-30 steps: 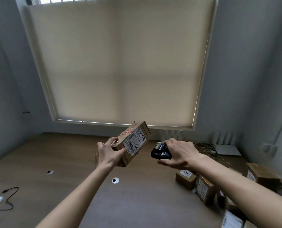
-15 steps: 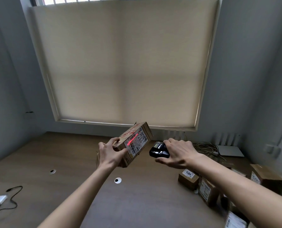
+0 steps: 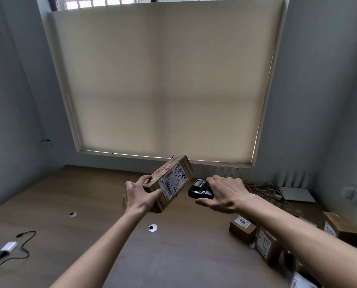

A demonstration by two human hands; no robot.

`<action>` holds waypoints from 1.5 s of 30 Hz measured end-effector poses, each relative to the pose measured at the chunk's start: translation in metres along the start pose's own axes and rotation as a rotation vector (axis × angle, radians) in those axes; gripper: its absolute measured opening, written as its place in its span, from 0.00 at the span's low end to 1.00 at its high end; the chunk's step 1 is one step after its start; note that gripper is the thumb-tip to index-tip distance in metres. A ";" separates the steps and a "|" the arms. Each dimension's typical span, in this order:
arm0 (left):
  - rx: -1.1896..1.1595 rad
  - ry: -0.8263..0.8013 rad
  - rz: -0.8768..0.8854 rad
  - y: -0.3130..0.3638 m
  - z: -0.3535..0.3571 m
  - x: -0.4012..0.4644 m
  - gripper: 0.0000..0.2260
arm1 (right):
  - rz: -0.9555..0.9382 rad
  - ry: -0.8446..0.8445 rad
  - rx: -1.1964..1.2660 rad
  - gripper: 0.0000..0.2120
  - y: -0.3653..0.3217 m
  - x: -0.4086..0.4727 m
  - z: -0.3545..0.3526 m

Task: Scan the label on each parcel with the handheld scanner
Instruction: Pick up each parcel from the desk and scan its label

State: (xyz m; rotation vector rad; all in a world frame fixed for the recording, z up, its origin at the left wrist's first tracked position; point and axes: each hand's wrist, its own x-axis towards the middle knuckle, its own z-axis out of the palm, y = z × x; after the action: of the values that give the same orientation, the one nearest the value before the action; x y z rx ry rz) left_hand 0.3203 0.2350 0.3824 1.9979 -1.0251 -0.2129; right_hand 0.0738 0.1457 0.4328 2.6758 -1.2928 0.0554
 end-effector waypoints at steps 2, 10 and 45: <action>-0.009 0.007 -0.008 -0.002 -0.003 -0.002 0.26 | 0.002 -0.008 0.045 0.41 -0.002 0.001 0.000; -0.258 0.058 -0.090 -0.046 -0.031 -0.004 0.29 | -0.026 -0.012 0.291 0.39 -0.036 0.020 0.007; -0.458 0.539 -0.824 -0.548 -0.492 -0.310 0.33 | -0.958 -0.558 0.924 0.47 -0.838 -0.074 0.073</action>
State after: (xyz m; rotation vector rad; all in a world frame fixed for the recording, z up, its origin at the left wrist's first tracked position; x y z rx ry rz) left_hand 0.6796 0.9257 0.2055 1.7854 0.2091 -0.2887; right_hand 0.6789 0.7016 0.2394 3.9865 0.2389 -0.3048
